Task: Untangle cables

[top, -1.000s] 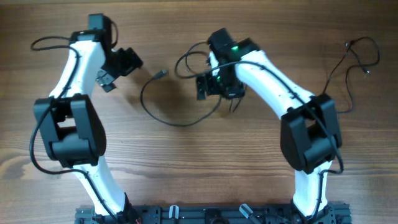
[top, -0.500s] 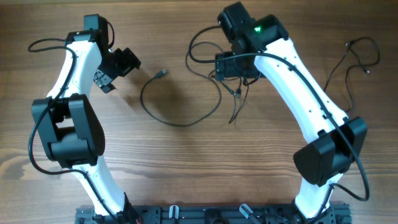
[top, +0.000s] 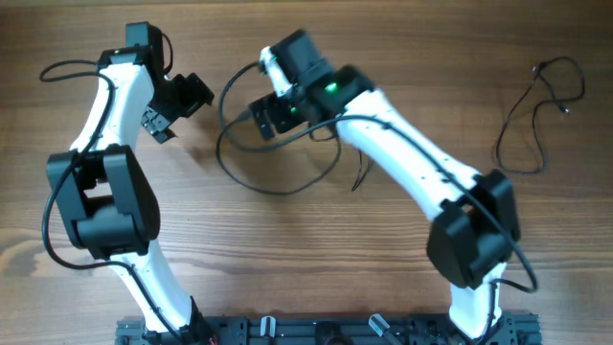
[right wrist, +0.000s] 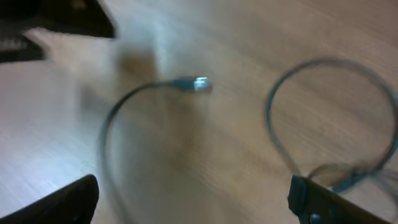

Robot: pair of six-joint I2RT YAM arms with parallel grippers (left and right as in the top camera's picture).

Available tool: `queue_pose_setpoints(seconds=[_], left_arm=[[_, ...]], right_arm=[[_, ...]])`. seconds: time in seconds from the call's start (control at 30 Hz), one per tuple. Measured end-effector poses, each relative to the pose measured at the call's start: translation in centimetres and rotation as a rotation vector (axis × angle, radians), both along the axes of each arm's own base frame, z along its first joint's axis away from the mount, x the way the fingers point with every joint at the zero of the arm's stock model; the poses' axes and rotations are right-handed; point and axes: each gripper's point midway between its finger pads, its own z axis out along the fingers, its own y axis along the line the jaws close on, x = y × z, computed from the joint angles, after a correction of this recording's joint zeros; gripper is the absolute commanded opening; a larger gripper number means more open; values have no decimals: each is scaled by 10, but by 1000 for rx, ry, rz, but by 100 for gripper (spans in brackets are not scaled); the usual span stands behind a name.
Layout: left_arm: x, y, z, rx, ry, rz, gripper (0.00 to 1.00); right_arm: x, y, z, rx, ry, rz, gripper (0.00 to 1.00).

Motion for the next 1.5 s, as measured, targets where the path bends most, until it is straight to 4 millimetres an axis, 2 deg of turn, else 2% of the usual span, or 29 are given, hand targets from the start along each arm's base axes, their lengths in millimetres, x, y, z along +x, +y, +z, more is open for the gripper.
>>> queue_pose_setpoints(seconds=[0.07, 0.27, 0.33, 0.47, 0.63, 0.67, 0.77, 0.8, 0.87, 1.0, 1.07, 1.17, 1.33, 1.5], left_arm=[[-1, 1, -1, -1, 3, 8, 100], [-1, 1, -2, -2, 3, 14, 100], [0, 1, -2, -2, -1, 14, 100], [0, 1, -2, -2, -2, 14, 100], [0, 1, -2, -2, -2, 13, 100], [0, 0, -2, -2, -2, 12, 100], [0, 0, -2, -2, -2, 10, 100], [0, 0, -2, -2, -2, 10, 100], [0, -1, -2, -2, -1, 9, 100], [0, -1, -2, -2, -2, 9, 100], [0, -1, -2, -2, -2, 9, 100], [0, -1, -2, -2, -2, 9, 100], [1, -1, -2, -1, -3, 9, 100], [1, -1, -2, -1, -5, 9, 100]], right_arm=[[9, 0, -15, -30, -44, -14, 100], [28, -17, -63, -107, -82, -68, 100], [33, -19, -70, -110, -96, -76, 100], [43, -14, -70, -95, -150, -63, 100], [53, -16, -83, -103, -166, -55, 83], [55, -19, -91, -108, -156, -58, 77], [53, -23, -112, -107, -108, -42, 67], [54, -30, -128, -116, -78, -50, 65], [55, -33, -138, -109, -57, -50, 61], [58, -36, -138, -93, -47, -61, 38], [56, -34, -138, -75, -31, -51, 30], [47, -27, -139, -28, 18, -18, 4], [20, -9, -140, 70, 143, 77, 4], [5, 1, -137, 133, 221, 111, 4]])
